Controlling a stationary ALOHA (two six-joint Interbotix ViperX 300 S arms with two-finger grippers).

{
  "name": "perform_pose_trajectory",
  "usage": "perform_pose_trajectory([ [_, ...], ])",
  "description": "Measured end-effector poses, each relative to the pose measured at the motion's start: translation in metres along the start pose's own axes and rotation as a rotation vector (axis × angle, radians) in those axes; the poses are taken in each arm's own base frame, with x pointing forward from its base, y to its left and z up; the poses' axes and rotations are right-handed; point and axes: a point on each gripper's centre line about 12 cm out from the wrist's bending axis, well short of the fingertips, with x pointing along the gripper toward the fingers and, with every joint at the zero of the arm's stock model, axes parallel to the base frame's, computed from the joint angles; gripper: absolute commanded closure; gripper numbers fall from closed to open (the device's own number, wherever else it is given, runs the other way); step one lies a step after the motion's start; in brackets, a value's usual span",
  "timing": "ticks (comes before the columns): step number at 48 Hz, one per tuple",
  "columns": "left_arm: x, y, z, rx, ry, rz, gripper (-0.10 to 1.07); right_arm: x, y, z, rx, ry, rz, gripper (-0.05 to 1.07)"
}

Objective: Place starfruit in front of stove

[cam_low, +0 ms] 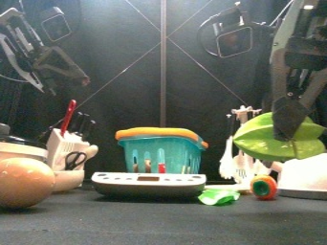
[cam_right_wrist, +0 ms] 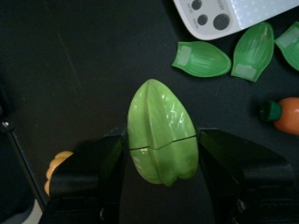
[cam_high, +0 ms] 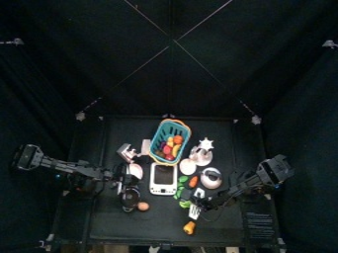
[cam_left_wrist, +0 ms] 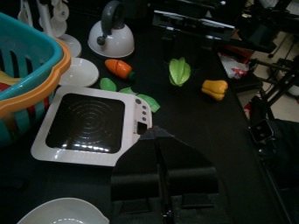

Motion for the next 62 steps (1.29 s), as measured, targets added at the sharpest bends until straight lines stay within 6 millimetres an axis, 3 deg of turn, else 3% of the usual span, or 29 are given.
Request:
perform_pose_trajectory([
  [17,0.0,-0.001,0.0,0.001,-0.001,-0.005,0.99,0.006,0.026,0.024,0.154,0.013,0.036,0.36],
  [28,-0.001,-0.001,0.0,0.0,-0.004,-0.005,0.99,0.017,0.036,0.036,0.309,0.019,-0.042,0.36],
  [62,-0.002,-0.001,-0.002,0.0,0.001,-0.006,0.99,0.03,0.058,0.039,0.8,-0.199,-0.25,0.37],
])
